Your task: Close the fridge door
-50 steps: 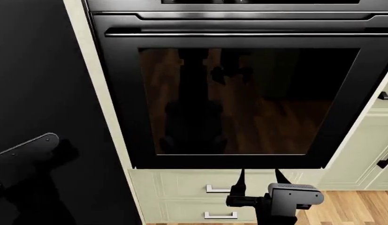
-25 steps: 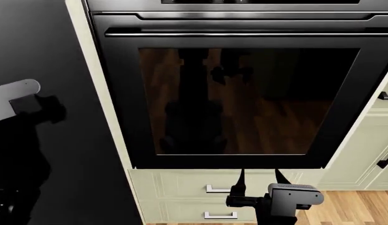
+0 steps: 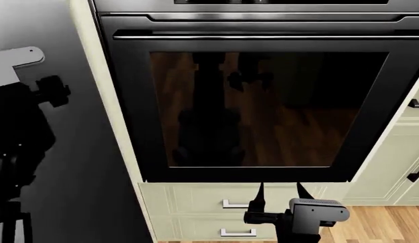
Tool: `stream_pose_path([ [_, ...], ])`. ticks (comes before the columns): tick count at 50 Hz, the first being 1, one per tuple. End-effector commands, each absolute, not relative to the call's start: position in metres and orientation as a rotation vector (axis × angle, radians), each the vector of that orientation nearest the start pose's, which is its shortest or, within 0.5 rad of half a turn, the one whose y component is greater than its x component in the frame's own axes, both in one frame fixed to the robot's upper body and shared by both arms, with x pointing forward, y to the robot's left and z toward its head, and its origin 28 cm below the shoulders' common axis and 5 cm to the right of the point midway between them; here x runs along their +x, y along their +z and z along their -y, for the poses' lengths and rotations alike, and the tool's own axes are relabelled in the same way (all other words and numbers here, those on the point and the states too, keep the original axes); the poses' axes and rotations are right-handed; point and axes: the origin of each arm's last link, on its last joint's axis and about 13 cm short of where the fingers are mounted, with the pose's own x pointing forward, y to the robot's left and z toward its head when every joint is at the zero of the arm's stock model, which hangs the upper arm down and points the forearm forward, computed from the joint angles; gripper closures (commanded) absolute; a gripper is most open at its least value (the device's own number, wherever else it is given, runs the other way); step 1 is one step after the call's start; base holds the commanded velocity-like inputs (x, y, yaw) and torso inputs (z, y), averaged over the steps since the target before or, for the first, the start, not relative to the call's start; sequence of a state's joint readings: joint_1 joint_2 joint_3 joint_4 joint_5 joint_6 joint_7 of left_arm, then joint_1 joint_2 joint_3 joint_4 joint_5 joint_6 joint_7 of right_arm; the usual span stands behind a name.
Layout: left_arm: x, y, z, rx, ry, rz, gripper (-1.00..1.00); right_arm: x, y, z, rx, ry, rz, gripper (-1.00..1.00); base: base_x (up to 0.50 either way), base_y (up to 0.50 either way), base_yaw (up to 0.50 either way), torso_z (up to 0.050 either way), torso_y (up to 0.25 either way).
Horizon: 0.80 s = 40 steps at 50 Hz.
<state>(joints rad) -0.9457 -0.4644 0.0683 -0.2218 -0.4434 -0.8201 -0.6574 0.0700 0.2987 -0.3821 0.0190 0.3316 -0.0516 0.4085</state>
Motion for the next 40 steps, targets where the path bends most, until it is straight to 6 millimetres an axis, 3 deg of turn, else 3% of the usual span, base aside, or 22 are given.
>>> stream_pose_path([
  [1,0.371,0.245,-0.313,0.052,0.604,-0.097,-1.0,0.212,0.015,0.094,0.022,-0.051,-0.02,-1.0,0.0,0.0,0.0,0.0,0.0],
  [13,0.389,0.261,-0.295,0.158,0.345,-0.097,-1.0,0.212,0.015,0.094,0.022,-0.051,-0.02,-1.0,0.0,0.0,0.0,0.0,0.0],
  [28,0.4,0.273,-0.282,0.205,0.25,-0.107,-1.0,0.214,0.014,0.096,0.031,-0.05,-0.02,-1.0,0.0,0.0,0.0,0.0,0.0],
  [33,0.398,0.269,-0.282,0.201,0.266,-0.096,-1.0,0.213,0.015,0.096,0.032,-0.049,-0.019,-1.0,0.0,0.0,0.0,0.0,0.0],
  [40,0.392,0.247,-0.281,0.124,0.29,-0.06,-1.0,0.213,0.015,0.096,0.03,-0.05,-0.018,-1.0,0.0,0.0,0.0,0.0,0.0],
])
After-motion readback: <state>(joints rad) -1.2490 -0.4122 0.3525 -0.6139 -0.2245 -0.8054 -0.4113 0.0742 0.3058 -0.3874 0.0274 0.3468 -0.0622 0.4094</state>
